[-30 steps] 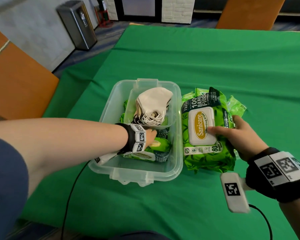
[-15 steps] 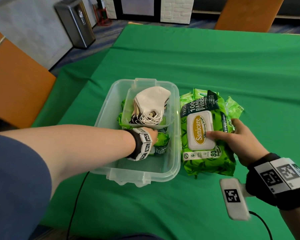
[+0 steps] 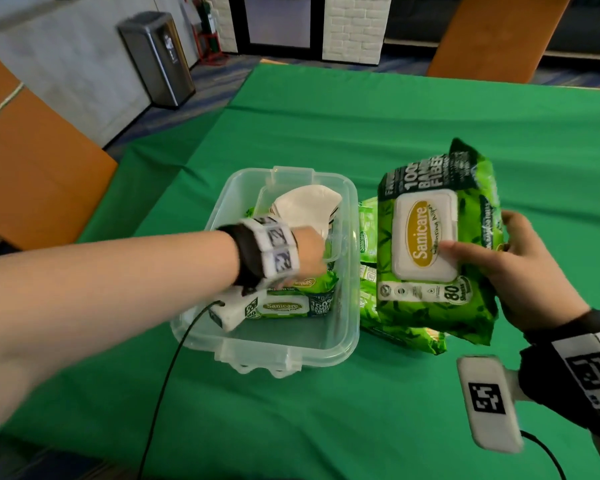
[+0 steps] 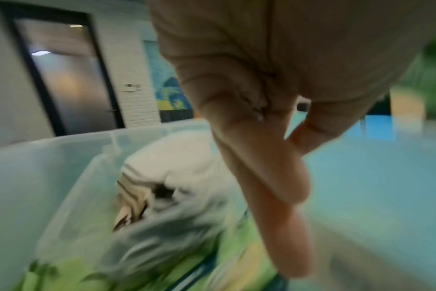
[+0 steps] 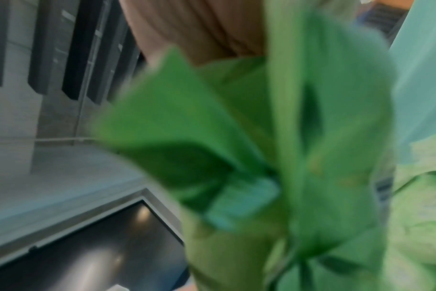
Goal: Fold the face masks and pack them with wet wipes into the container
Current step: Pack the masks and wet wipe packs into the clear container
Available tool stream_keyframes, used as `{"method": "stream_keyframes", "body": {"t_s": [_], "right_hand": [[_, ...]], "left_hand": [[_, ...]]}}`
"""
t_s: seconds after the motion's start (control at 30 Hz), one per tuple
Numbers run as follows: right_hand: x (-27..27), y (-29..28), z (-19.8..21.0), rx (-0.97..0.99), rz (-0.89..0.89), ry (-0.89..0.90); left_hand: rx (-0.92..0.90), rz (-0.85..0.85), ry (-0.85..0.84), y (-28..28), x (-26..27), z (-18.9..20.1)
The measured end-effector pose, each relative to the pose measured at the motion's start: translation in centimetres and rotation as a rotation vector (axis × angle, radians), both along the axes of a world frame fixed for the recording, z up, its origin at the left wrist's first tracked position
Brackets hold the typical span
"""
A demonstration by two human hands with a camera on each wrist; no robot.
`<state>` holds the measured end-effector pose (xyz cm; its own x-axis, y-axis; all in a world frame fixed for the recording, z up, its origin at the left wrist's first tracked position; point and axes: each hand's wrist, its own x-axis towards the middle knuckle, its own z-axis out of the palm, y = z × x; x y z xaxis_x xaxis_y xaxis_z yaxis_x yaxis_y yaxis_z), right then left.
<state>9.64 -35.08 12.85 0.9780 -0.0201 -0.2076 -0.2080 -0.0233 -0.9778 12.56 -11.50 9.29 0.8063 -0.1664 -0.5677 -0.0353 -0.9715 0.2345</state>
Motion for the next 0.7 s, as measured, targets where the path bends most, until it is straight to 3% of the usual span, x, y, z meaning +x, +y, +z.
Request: {"method": "stream_keyframes", "body": {"t_s": [0.07, 0.13, 0.2, 0.27, 0.33, 0.37, 0.43, 0.53, 0.6, 0.7], "right_hand": [[-0.4, 1.0, 1.0, 0.13, 0.002, -0.066], [-1.0, 2.7, 1.7, 0.27, 0.043, -0.127], [-1.5, 4.8, 1.9, 0.391, 0.129, -0.146], [-2.0, 6.9, 1.9, 0.453, 0.234, -0.114], [-2.3, 8.7, 1.9, 0.395, 0.331, -0.103], [-2.4, 9.3, 2.0, 0.27, 0.369, -0.149], [-2.2, 10.2, 2.4, -0.186, 0.359, -0.34], [-2.2, 11.7, 3.9, -0.831, 0.256, -0.707], [-2.5, 12.9, 5.1, -1.115, 0.417, -0.793], [-2.6, 15.2, 6.4, -1.45, 0.731, -0.728]], "left_hand": [[-0.436, 0.296, 0.059, 0.4, -0.4, 3.4], [-0.84, 0.388, 0.134, 0.9, -1.8, 5.8], [-1.088, 0.391, 0.109, 1.7, -3.8, 6.7], [-1.181, 0.384, 0.022, 2.4, -5.0, 6.4], [-1.128, 0.443, -0.119, 3.5, -5.8, 5.9], [-1.072, 0.477, -0.178, 4.4, -6.2, 5.9], [-0.923, 0.477, -0.299, 6.3, -7.0, 5.8], [-0.543, 0.31, -0.482, 8.5, -8.2, 6.5], [-0.351, 0.201, -0.56, 9.3, -8.8, 7.0], [-0.264, 0.074, -0.604, 10.1, -9.5, 7.5]]}}
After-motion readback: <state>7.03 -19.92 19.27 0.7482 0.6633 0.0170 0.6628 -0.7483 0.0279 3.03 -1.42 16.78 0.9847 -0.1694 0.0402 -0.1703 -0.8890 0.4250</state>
